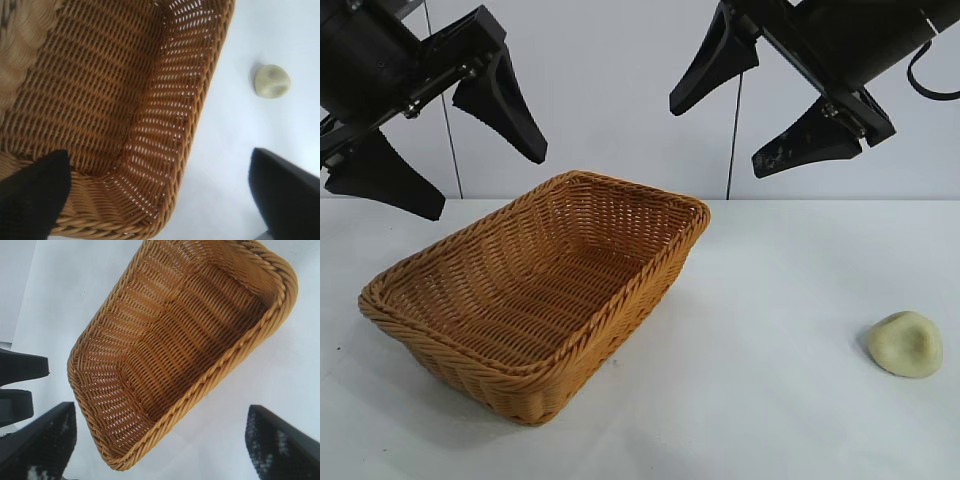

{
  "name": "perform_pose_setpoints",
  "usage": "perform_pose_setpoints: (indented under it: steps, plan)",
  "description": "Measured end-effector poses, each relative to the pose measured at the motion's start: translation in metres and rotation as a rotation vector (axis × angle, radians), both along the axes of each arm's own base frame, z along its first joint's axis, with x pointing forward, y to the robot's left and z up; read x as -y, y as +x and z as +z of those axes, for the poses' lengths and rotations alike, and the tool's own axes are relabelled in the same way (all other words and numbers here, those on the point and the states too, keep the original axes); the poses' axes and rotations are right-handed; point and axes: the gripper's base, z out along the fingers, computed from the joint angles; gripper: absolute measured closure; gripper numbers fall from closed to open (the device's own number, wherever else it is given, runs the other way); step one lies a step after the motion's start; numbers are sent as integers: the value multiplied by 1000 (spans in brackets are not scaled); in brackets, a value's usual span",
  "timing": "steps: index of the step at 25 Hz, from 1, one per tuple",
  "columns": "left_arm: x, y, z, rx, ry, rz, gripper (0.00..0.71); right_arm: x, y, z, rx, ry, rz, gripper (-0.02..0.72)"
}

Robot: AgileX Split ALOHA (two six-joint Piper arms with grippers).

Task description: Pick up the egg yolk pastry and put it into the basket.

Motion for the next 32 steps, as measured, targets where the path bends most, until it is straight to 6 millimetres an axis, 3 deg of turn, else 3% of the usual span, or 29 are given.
perform_pose_setpoints:
  steps: [26, 32]
  plan:
    - [0, 0, 0, 0, -4, 7, 18, 0, 0, 0, -5, 3, -6, 50]
    - [-6, -8, 12, -33, 4, 80, 18, 0, 0, 0, -5, 3, -6, 50]
